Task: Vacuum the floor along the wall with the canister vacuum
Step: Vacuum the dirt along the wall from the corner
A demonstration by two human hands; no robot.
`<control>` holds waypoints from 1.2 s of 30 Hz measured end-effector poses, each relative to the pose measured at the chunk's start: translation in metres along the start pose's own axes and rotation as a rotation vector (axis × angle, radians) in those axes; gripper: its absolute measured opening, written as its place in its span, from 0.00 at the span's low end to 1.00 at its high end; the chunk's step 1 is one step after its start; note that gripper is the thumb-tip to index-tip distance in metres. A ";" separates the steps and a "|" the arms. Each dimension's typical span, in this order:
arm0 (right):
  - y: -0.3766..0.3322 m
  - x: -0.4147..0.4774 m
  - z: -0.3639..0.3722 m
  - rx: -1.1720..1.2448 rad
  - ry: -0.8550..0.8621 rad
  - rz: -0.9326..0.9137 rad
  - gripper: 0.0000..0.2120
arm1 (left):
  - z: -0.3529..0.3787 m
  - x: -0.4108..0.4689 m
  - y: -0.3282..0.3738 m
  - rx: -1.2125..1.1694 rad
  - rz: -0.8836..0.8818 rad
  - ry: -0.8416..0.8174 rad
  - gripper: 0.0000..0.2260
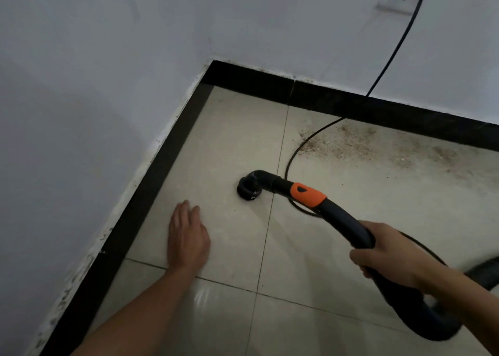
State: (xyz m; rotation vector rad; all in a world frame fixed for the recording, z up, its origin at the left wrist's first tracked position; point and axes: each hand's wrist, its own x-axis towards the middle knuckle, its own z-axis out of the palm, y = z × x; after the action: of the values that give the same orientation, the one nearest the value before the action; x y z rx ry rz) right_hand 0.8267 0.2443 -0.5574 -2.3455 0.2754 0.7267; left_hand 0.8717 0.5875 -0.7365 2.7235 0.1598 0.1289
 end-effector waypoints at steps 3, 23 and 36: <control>0.012 -0.026 0.007 -0.023 -0.107 0.010 0.11 | -0.001 0.000 0.000 -0.008 0.000 -0.007 0.18; 0.048 -0.046 0.029 -0.322 0.198 0.016 0.10 | -0.012 0.005 0.008 0.110 0.003 -0.113 0.18; 0.091 -0.033 -0.038 0.451 0.509 0.217 0.06 | 0.021 0.046 0.145 -0.022 0.494 -0.207 0.15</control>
State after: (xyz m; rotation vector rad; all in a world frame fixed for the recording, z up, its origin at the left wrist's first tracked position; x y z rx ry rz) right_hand 0.7823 0.1503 -0.5629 -2.0402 0.8331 0.1205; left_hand 0.9328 0.4536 -0.6945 2.6752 -0.5713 -0.0141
